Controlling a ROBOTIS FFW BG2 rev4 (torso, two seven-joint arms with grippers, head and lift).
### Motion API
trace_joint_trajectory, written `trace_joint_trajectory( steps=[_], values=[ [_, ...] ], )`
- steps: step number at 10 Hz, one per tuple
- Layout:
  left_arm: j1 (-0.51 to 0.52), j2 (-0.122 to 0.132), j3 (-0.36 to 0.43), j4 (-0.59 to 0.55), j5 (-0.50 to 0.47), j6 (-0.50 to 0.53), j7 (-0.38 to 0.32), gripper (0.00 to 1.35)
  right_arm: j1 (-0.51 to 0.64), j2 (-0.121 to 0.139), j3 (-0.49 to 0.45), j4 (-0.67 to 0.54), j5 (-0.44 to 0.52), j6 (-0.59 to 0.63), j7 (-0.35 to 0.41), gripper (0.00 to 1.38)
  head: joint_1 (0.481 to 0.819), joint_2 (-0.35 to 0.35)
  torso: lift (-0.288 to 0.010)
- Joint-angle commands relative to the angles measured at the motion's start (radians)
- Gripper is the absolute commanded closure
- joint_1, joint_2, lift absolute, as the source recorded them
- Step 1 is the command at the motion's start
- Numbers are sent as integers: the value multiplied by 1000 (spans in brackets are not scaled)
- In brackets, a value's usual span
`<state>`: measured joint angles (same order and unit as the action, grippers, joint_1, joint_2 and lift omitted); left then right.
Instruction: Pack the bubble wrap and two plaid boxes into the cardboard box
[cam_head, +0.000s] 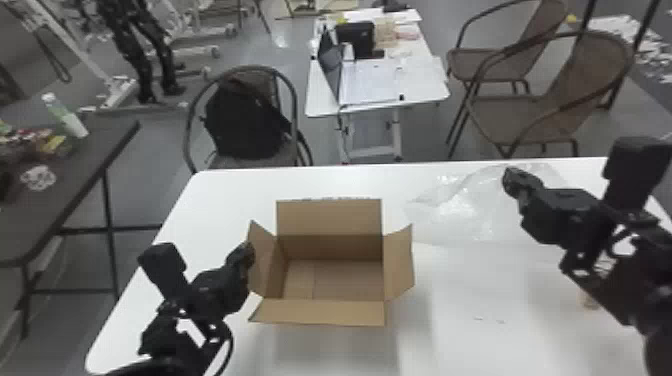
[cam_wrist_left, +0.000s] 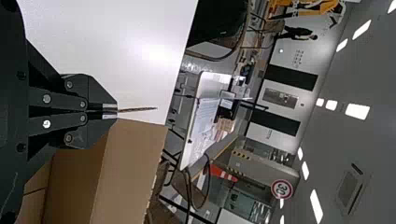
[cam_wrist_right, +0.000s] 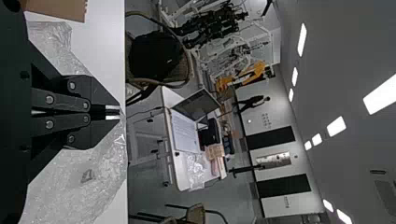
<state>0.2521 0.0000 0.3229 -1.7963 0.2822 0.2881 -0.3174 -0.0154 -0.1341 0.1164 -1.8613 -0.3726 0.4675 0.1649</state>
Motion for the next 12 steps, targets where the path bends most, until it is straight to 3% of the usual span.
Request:
trace_joint_trajectory(
  steps=[1,3,6,8,10,12],
  values=[
    [-4,-3,-2,0,-5,0,0,1220,-43,-21,20,-18,-29,8,7,1274,695,213,-38],
    [-8,-3,-7,0,-12,3,0,1220,-104,-50,52,-35,-75,31,10,1274,695,223,-37],
    [-19,-3,-15,3,-25,8,3,1220,-175,-65,114,-36,-123,31,13,1274,695,245,-37],
    [-27,-3,-28,6,-28,14,6,1220,-215,-78,131,-61,-138,31,13,1274,674,263,-37],
    [-30,11,-42,8,-23,16,18,1220,-233,-73,154,-38,-154,22,12,1274,657,265,-37],
    [-31,17,-48,9,-20,16,23,1220,-275,-50,232,82,-210,-17,15,1274,656,278,-37]
  ],
)
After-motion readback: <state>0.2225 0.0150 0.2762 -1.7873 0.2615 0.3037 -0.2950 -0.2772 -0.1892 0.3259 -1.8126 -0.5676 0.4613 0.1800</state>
